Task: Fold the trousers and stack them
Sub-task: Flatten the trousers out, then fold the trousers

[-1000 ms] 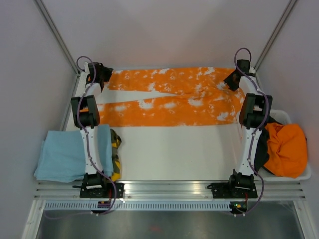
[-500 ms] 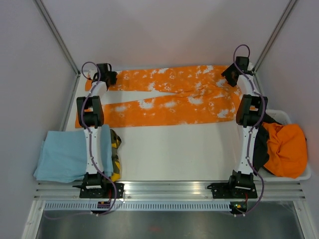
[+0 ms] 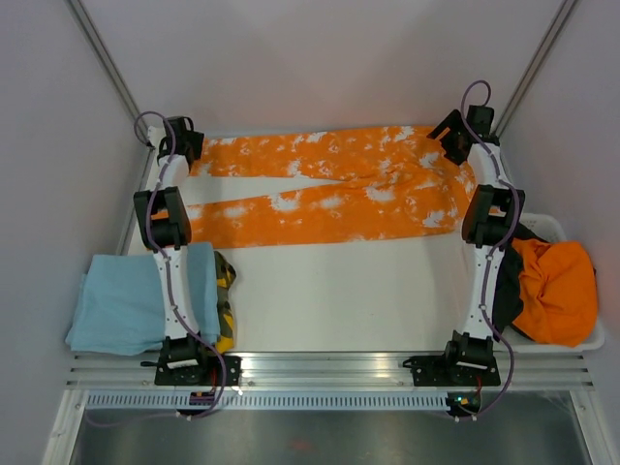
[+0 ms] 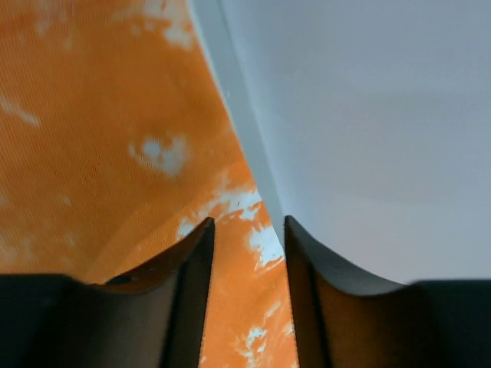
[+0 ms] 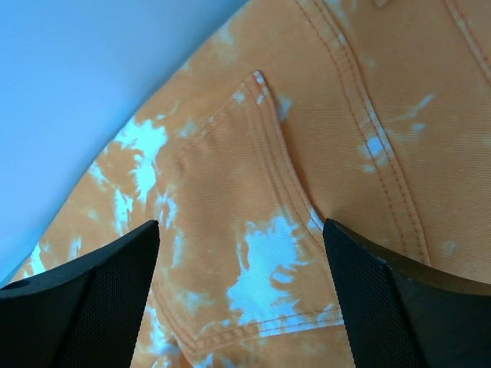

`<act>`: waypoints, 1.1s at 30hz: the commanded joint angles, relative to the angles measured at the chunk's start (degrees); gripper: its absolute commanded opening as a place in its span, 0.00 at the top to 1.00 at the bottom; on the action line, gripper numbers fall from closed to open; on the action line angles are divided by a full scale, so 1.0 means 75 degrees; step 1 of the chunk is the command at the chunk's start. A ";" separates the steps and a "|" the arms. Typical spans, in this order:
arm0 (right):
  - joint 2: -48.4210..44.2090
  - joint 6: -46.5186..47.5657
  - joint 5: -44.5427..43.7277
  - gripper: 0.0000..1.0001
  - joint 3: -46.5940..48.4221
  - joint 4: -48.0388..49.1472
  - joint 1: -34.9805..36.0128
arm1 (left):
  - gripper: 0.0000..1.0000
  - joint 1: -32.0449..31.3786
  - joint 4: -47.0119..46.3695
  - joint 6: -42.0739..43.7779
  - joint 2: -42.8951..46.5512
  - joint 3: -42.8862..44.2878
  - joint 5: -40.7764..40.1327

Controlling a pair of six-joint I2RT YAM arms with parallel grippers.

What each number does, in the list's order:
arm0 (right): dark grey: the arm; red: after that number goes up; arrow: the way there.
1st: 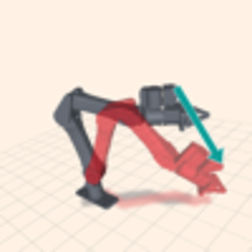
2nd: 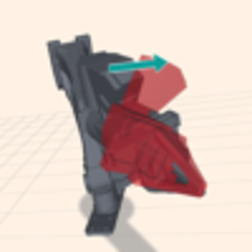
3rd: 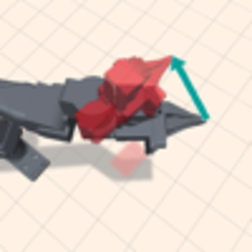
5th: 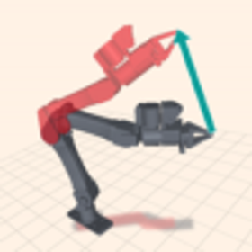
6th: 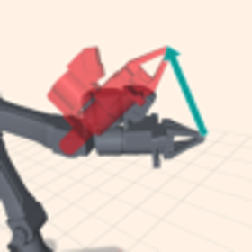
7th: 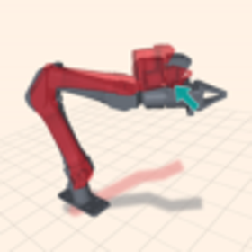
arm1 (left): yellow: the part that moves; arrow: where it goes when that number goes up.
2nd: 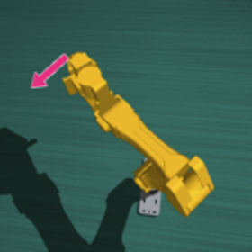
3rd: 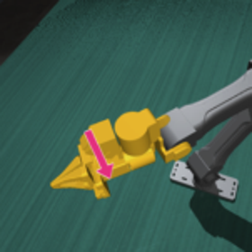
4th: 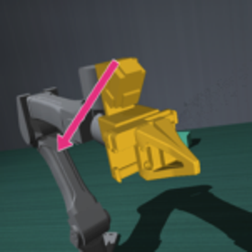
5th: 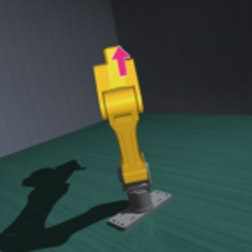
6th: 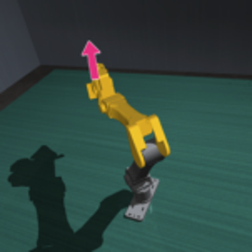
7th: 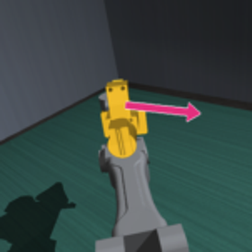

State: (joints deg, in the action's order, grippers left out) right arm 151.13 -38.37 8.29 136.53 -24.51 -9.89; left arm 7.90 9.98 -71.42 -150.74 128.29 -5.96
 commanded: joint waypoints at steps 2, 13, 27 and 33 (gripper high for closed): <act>-0.1676 0.0346 -0.0012 0.02 -0.0342 0.0467 -0.0006 | 0.46 0.0037 -0.0382 0.2427 0.1181 0.0088 0.0595; -0.3474 0.0757 -0.1059 0.02 -0.2476 -0.0411 -0.0006 | 0.16 0.0165 0.4066 0.2448 0.4828 -0.2808 -0.1700; -0.3358 0.0674 -0.0977 0.02 -0.2736 -0.0586 -0.0017 | 0.08 0.1360 0.6649 -0.0180 0.6293 -0.6030 -0.2310; -0.3533 0.0441 -0.1291 0.02 -0.3098 -0.0657 -0.0017 | 0.11 0.1653 0.6663 -0.0251 0.6153 -0.6685 -0.2183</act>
State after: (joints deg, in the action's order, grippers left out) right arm 125.78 -33.93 1.15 112.95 -28.75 -9.93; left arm 19.25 59.53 -70.46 -107.24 81.30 -21.98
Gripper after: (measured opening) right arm 0.979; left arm 0.897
